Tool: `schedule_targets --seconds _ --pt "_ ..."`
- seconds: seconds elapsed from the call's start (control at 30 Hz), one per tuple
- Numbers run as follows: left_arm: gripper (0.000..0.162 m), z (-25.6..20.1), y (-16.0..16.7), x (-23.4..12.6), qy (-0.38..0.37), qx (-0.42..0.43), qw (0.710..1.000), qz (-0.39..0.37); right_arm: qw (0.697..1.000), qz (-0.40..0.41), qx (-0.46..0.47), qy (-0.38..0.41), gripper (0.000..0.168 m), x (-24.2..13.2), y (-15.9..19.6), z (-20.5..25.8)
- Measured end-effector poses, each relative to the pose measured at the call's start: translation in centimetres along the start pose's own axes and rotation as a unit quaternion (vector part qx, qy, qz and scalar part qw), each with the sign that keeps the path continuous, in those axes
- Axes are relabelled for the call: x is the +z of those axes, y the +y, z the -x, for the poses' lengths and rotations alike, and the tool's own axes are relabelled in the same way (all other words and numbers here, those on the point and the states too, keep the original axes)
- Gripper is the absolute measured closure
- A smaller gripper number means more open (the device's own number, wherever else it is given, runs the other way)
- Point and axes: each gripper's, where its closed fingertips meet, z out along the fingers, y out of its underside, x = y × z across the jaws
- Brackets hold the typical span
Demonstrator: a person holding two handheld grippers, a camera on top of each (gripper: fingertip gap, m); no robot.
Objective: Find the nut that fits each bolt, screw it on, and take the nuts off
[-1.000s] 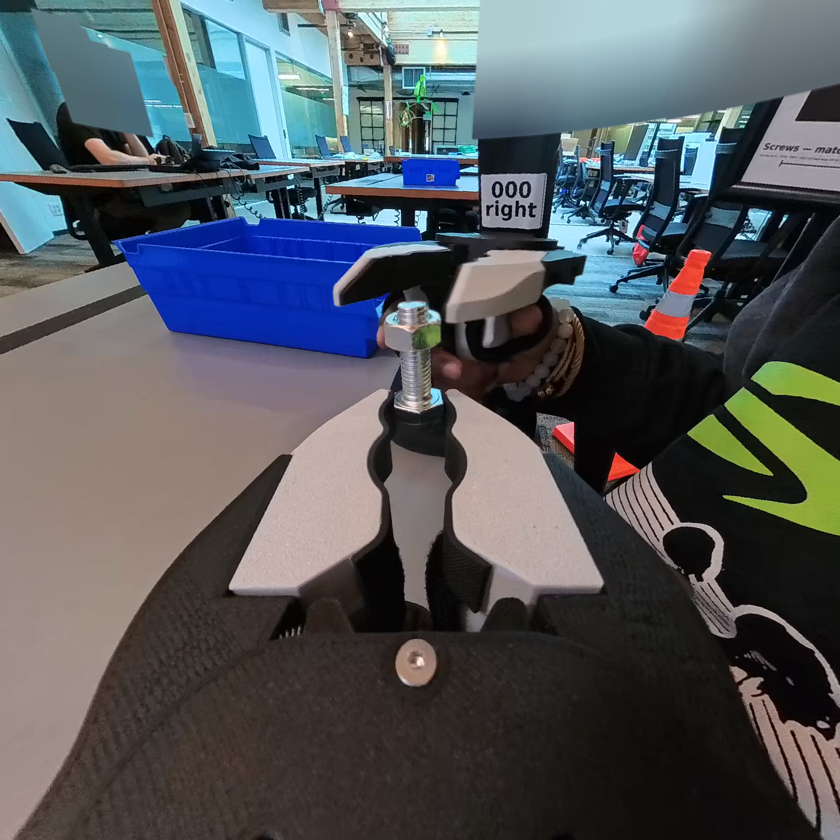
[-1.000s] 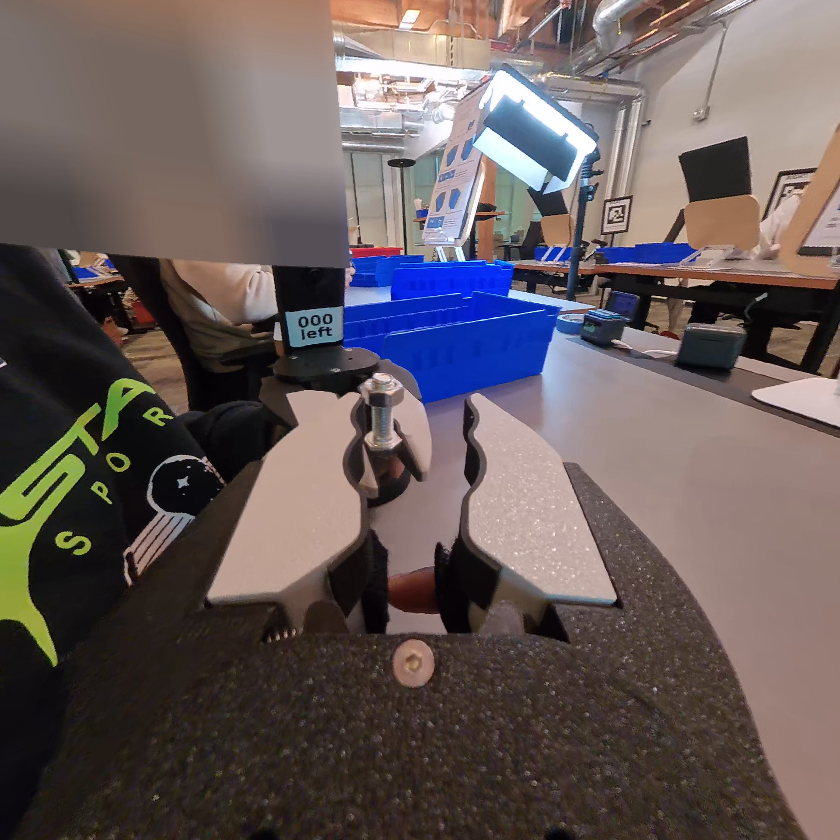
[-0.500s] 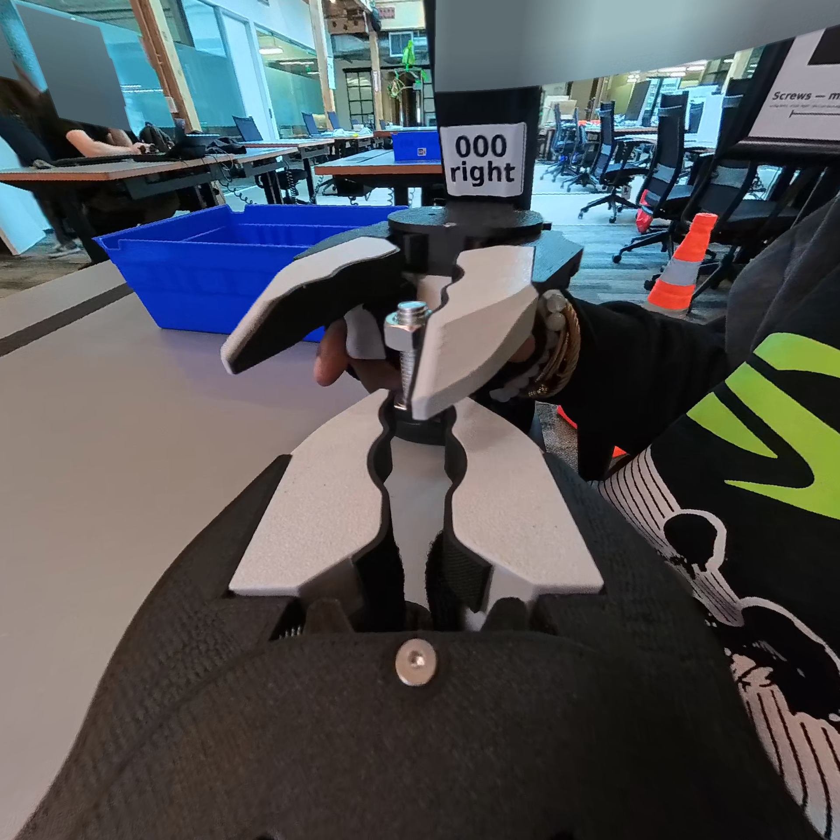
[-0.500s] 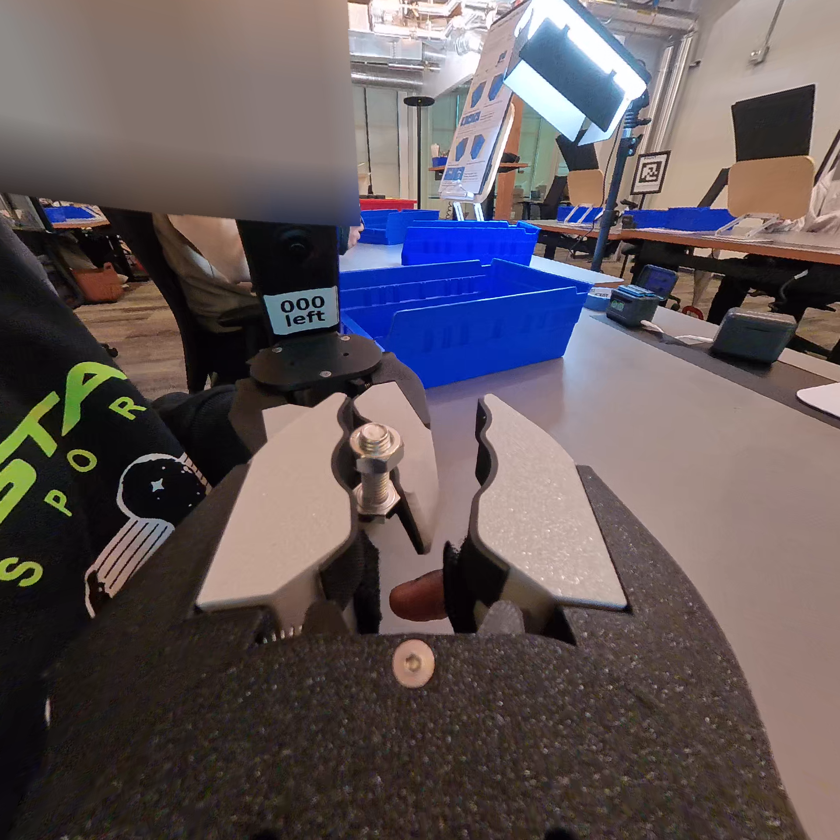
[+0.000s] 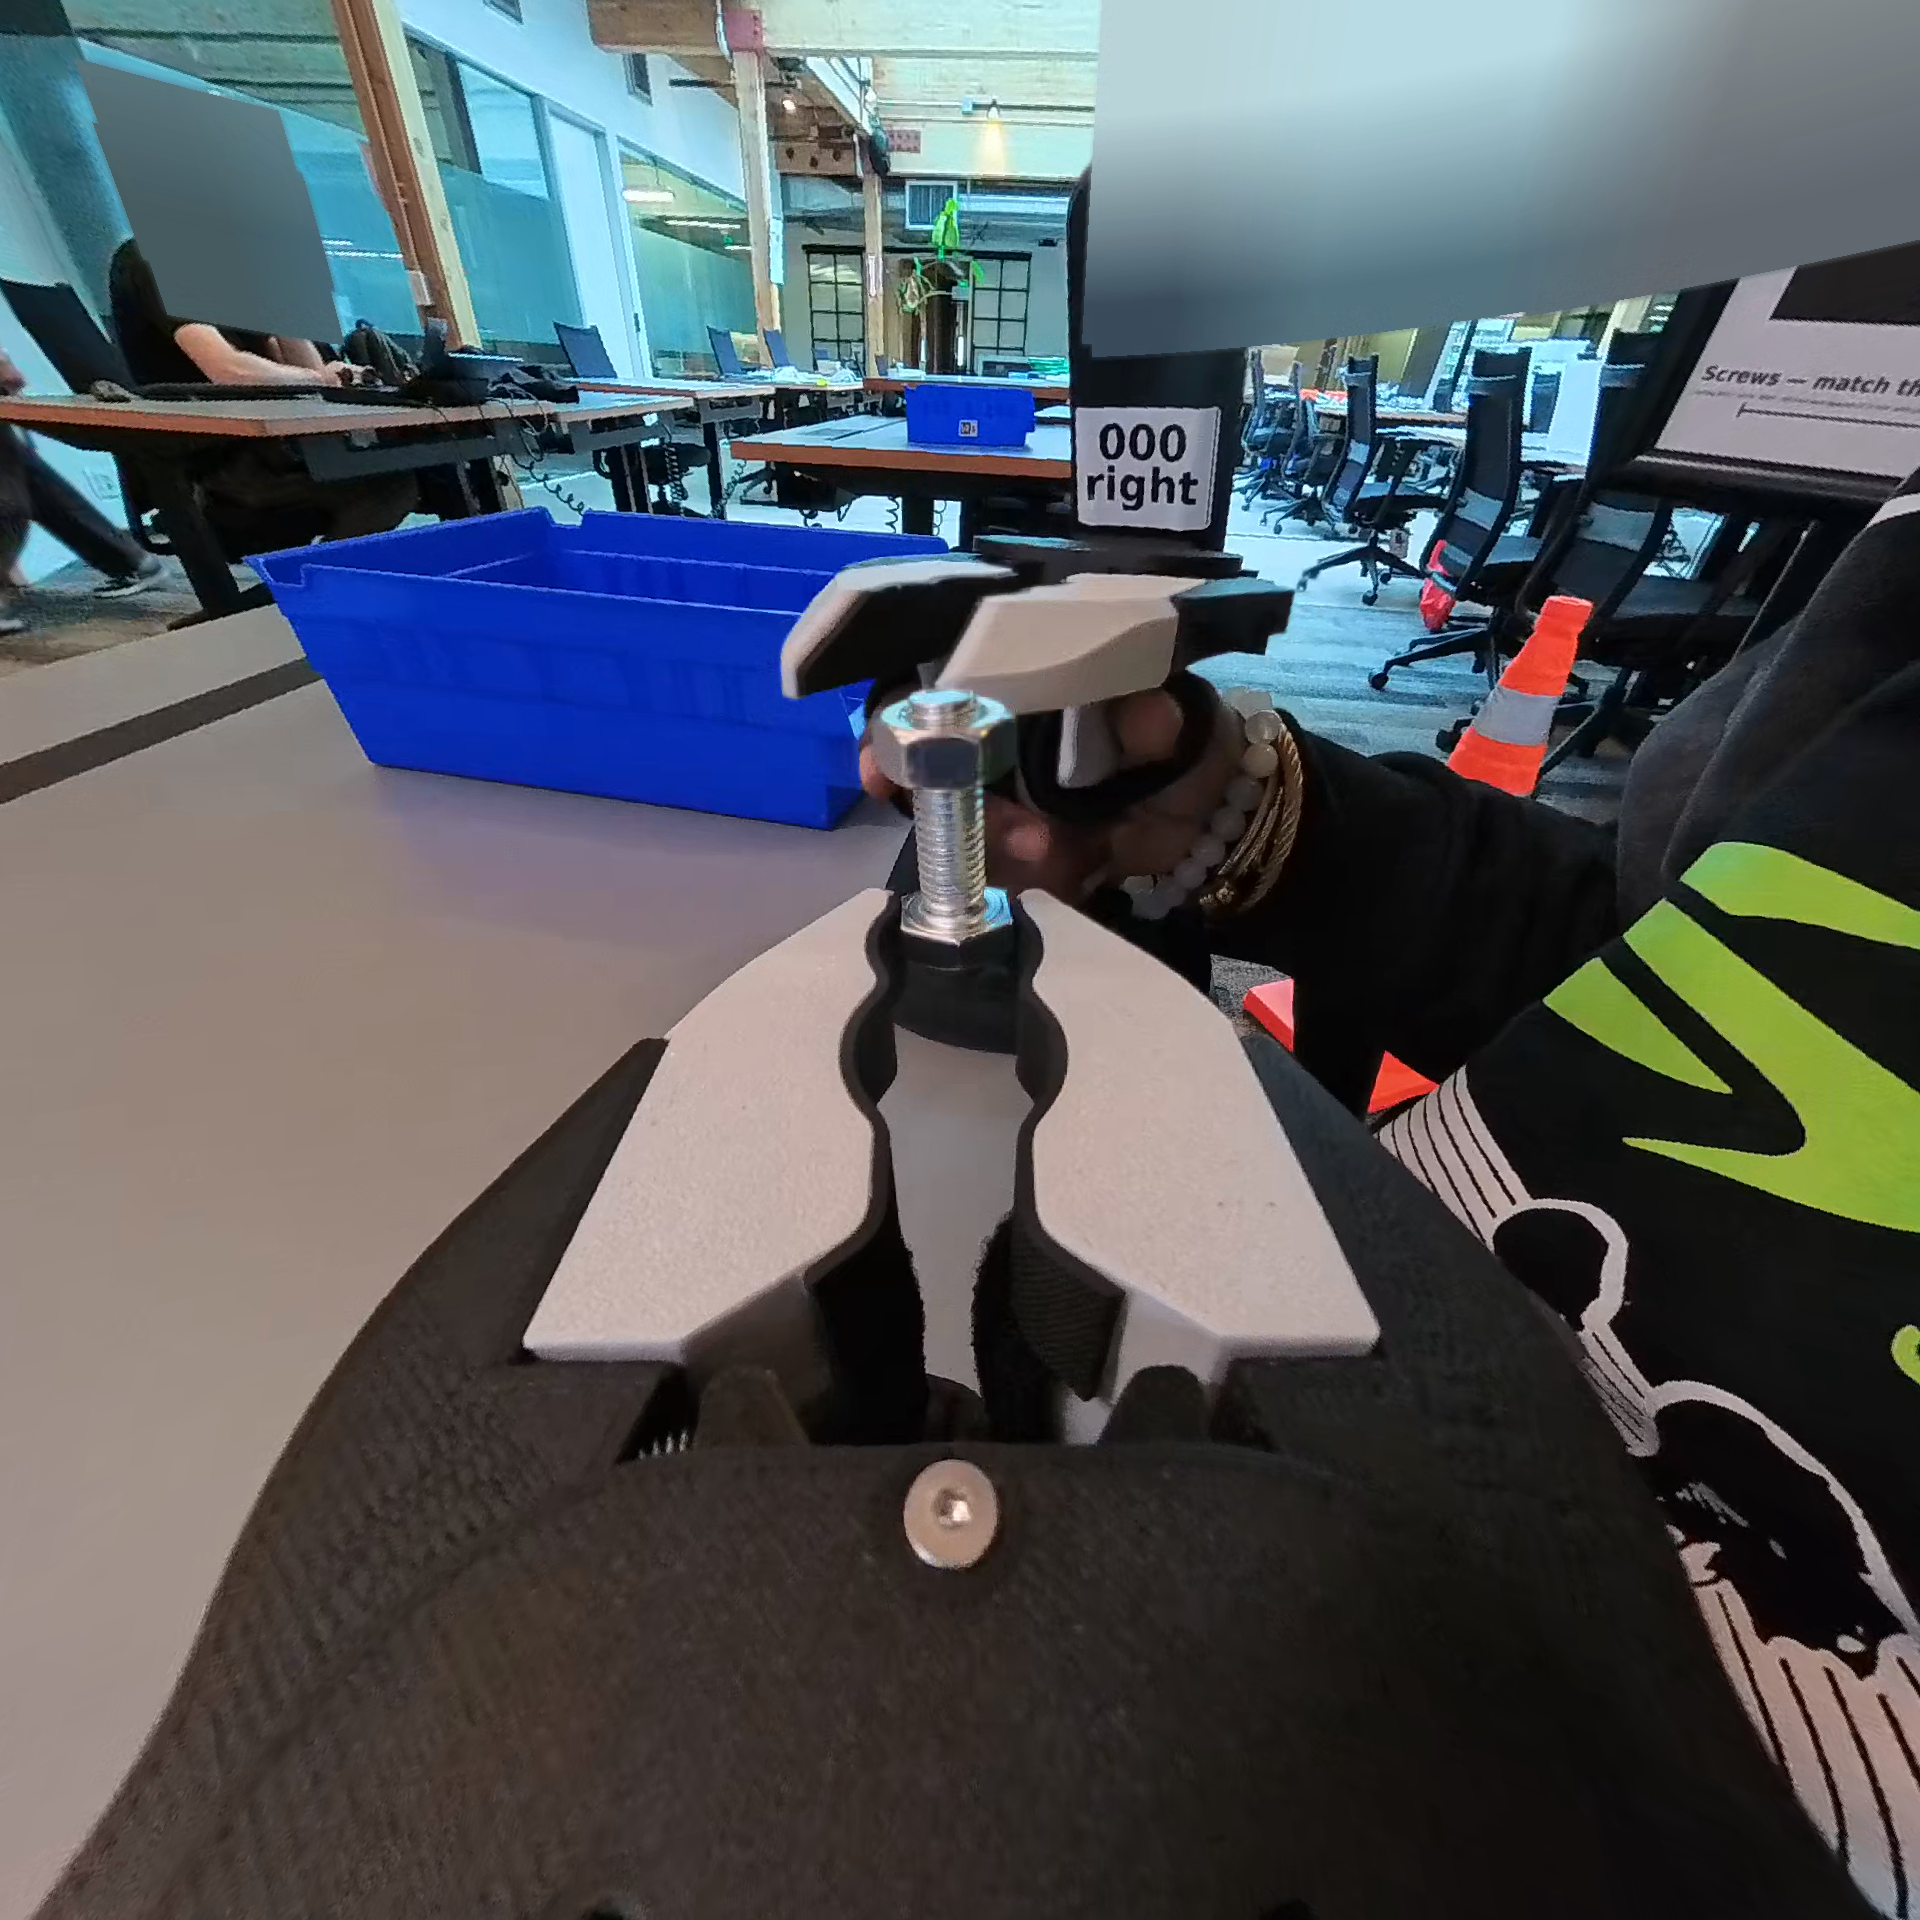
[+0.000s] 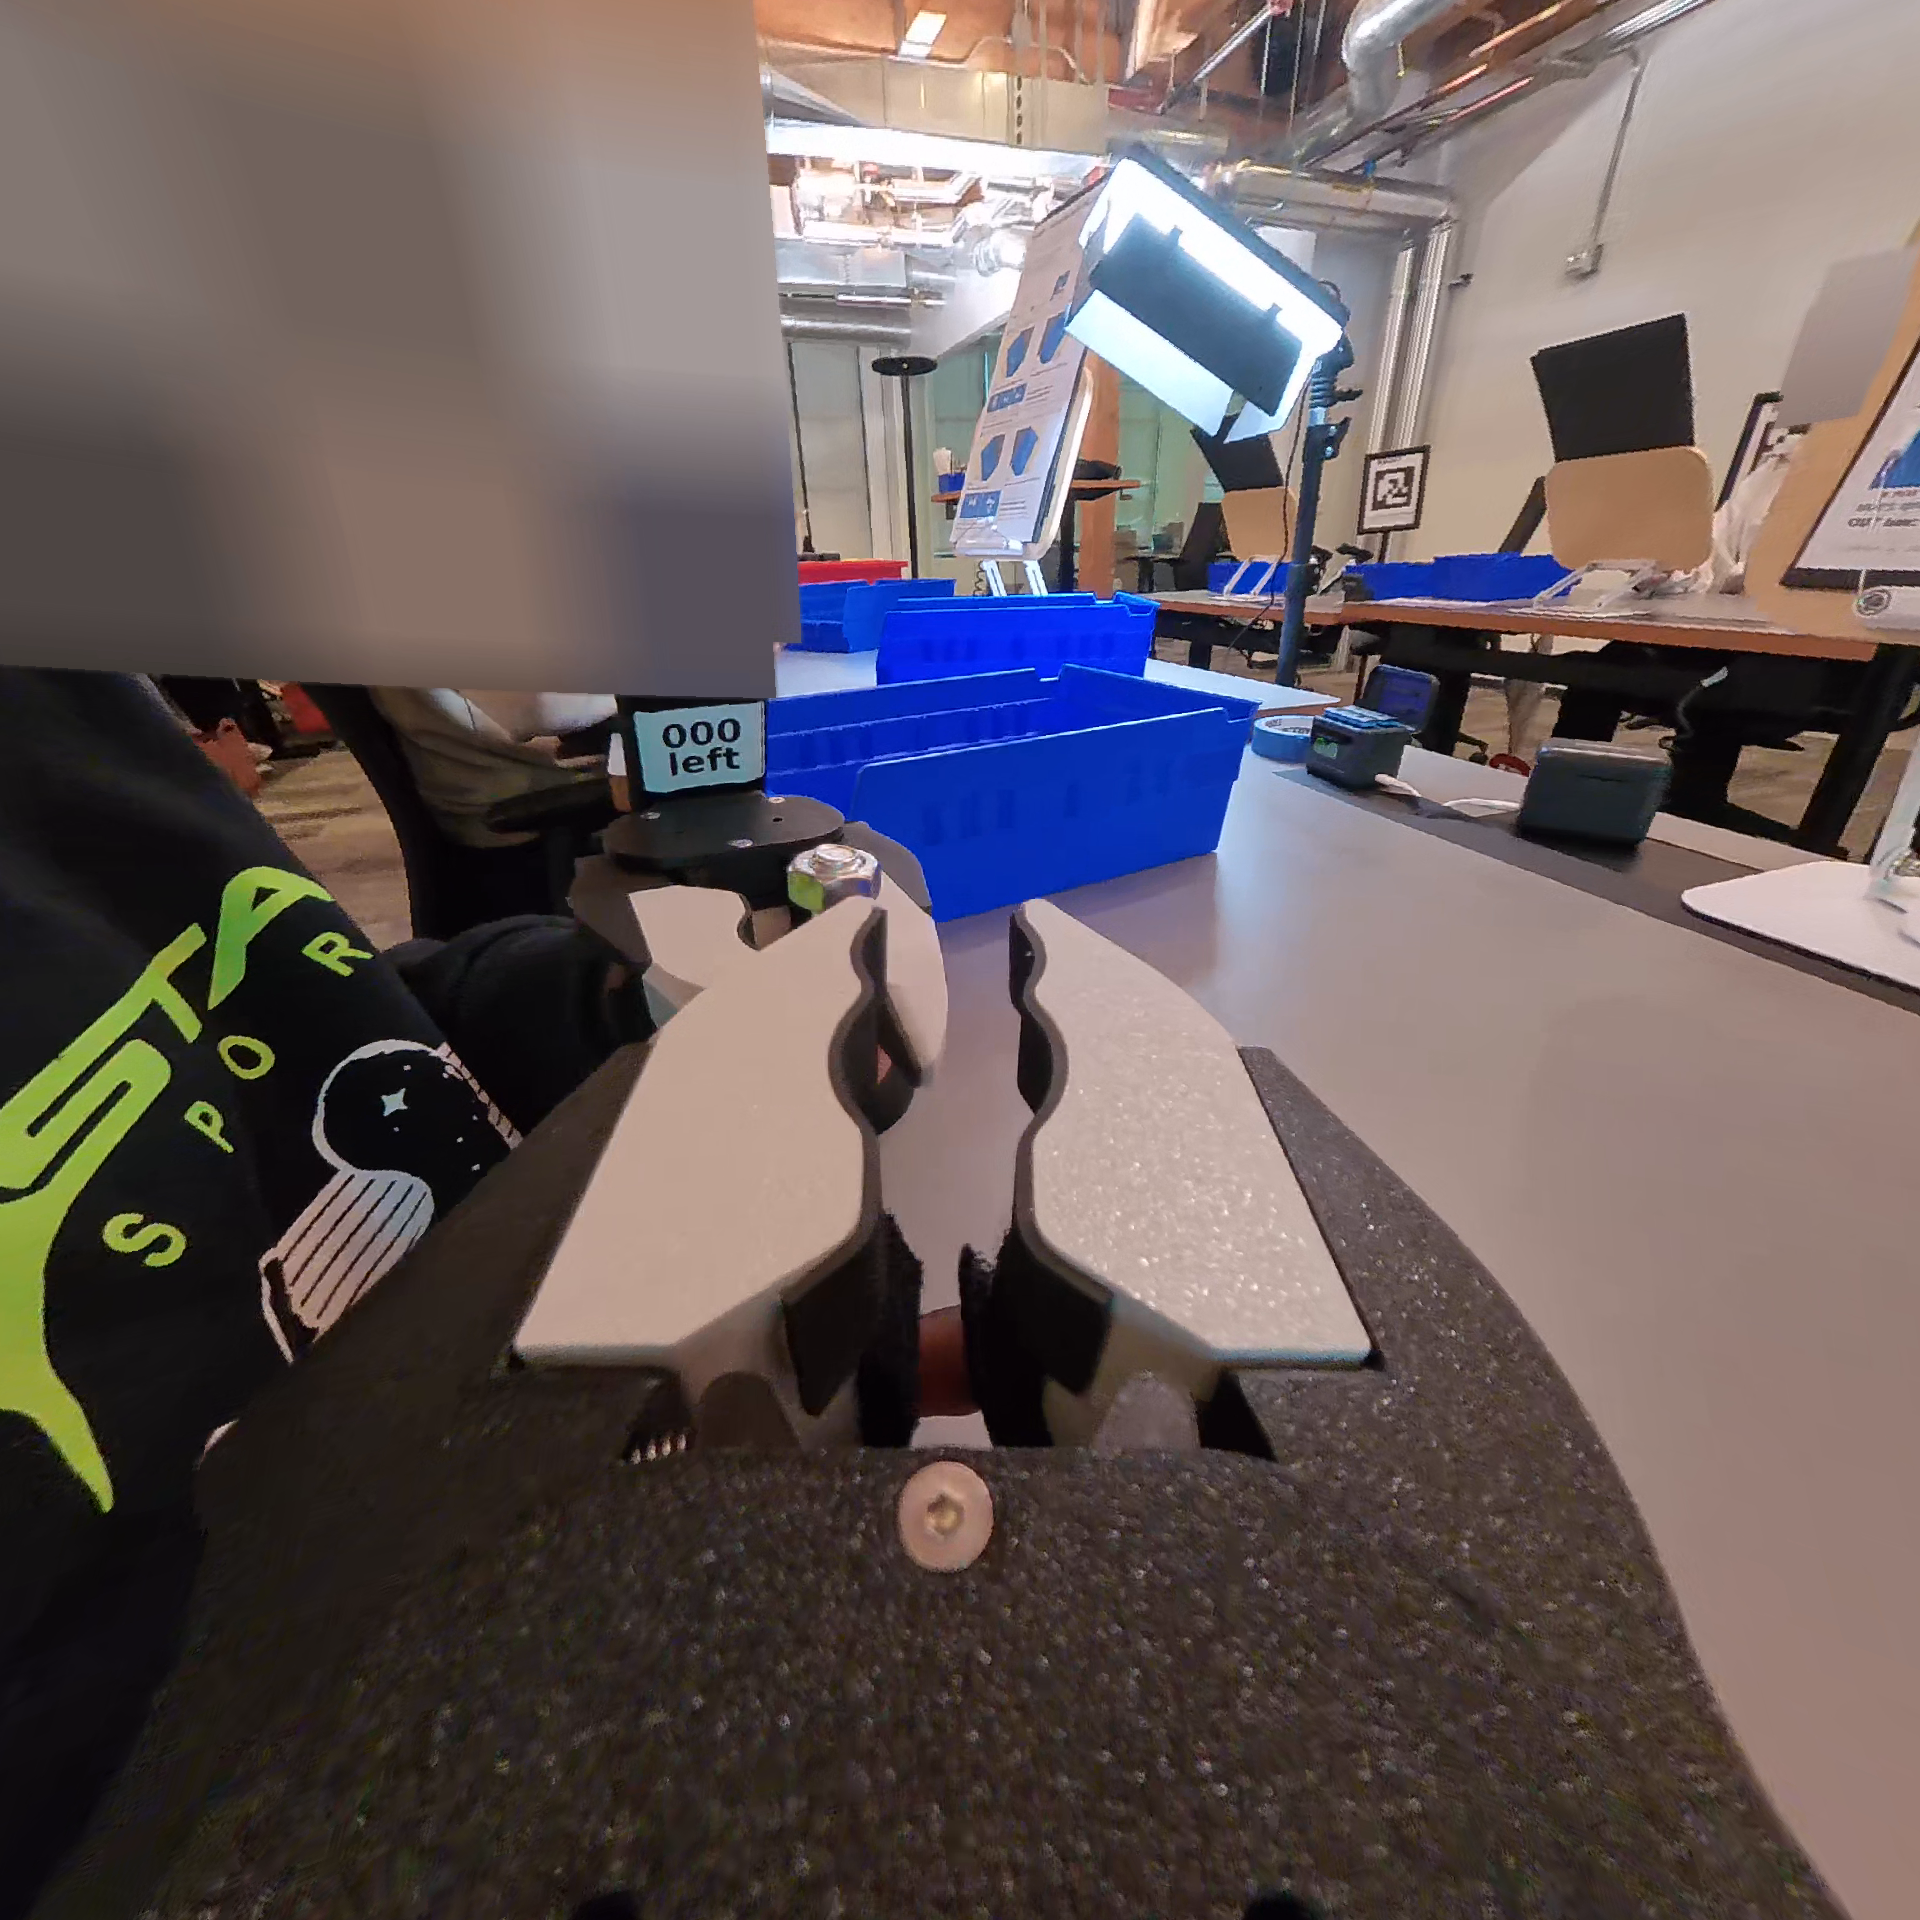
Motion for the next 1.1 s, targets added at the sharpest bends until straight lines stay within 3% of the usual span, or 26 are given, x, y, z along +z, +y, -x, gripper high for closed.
schedule_targets --seconds 0.3,0.67,1.1 --pt "0.143 0.0 0.1 0.1 -0.001 0.002 1.000 0.004 0.999 0.004 0.004 -0.038 0.120 1.5 0.0 1.5" --pt "0.143 -0.5 0.6 0.4 0.001 0.022 0.999 0.024 0.998 0.045 -0.009 -0.044 0.116 4.6 1.3 2.0" --pt "0.143 -0.2 0.1 0.1 0.002 0.002 1.000 0.003 0.999 0.022 -0.009 -0.027 0.121 1.8 0.4 0.9"
